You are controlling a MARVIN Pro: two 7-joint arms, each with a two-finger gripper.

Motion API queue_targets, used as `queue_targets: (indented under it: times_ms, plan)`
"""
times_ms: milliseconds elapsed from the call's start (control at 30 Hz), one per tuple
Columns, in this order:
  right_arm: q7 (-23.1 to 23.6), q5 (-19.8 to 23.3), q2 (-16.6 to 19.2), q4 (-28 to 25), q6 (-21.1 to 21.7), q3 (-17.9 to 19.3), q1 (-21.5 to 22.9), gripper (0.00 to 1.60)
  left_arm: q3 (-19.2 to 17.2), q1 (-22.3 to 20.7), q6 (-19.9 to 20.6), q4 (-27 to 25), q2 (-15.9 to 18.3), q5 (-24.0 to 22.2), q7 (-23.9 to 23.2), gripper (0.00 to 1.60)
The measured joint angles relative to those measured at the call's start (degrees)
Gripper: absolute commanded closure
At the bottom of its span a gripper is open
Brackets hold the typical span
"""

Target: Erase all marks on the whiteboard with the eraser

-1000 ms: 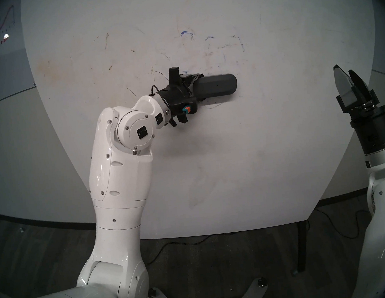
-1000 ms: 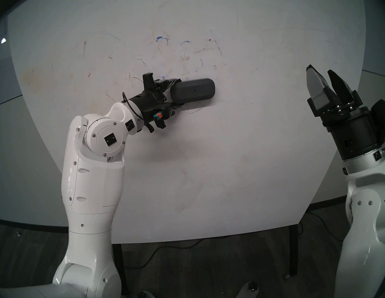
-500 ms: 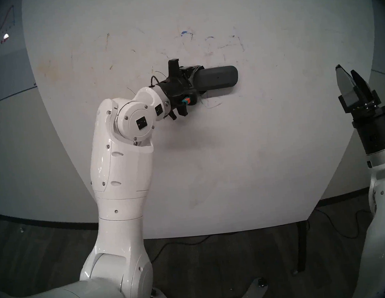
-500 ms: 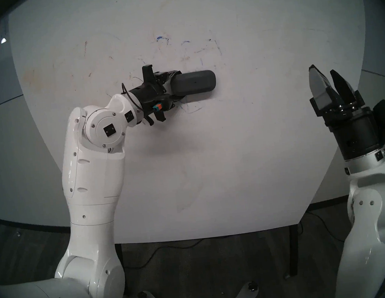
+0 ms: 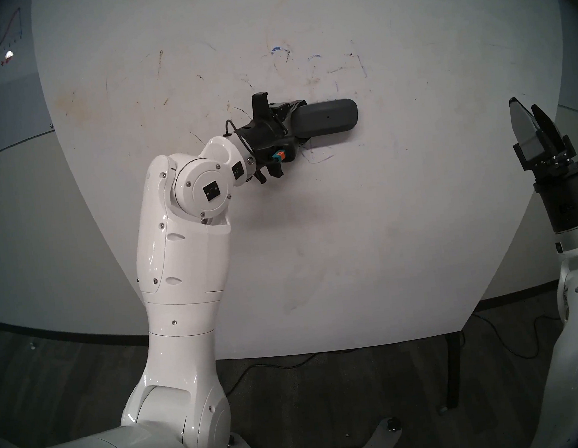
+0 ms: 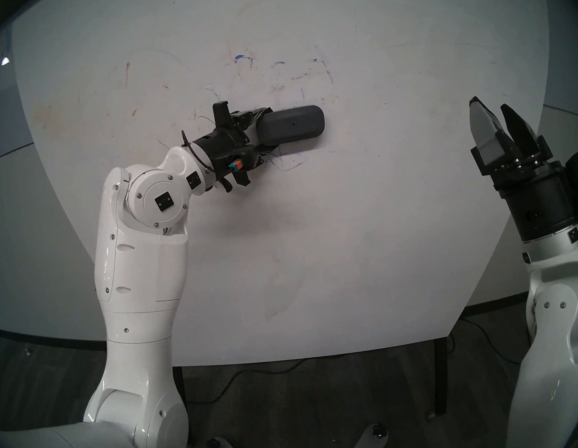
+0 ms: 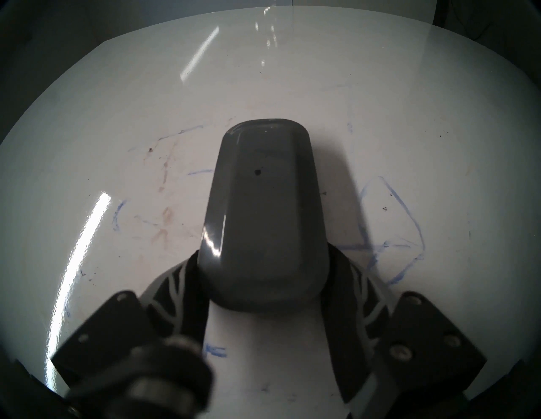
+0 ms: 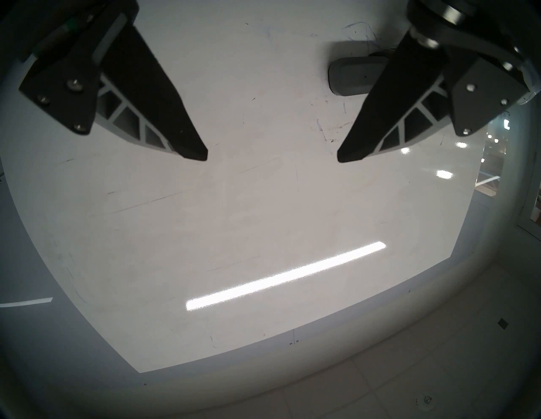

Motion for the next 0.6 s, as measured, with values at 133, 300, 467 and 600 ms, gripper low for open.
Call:
queue_targets:
  times_ms: [133, 300, 467, 600]
  plan:
    - [0.2, 0.1, 0.0, 0.0, 0.0, 0.2, 0.0, 0.0, -0.2, 1.4, 0.0, -0.3, 0.2, 0.0, 0.5, 1.6]
    - [0.3, 0.2, 0.0, 0.0, 0.0, 0.4, 0.0, 0.0, -0.6, 3.4, -0.1, -0.6, 0.5, 0.0, 1.0, 1.6]
    - [0.4, 0.3, 0.0, 0.0, 0.0, 0.6, 0.0, 0.0, -1.0, 5.0, -0.2, -0.9, 0.9, 0.0, 1.7, 1.6]
    - [0.5, 0.3, -0.1, 0.0, 0.0, 1.0, 0.0, 0.0, -1.2, 6.1, -0.3, -0.9, 1.1, 0.0, 2.3, 1.6]
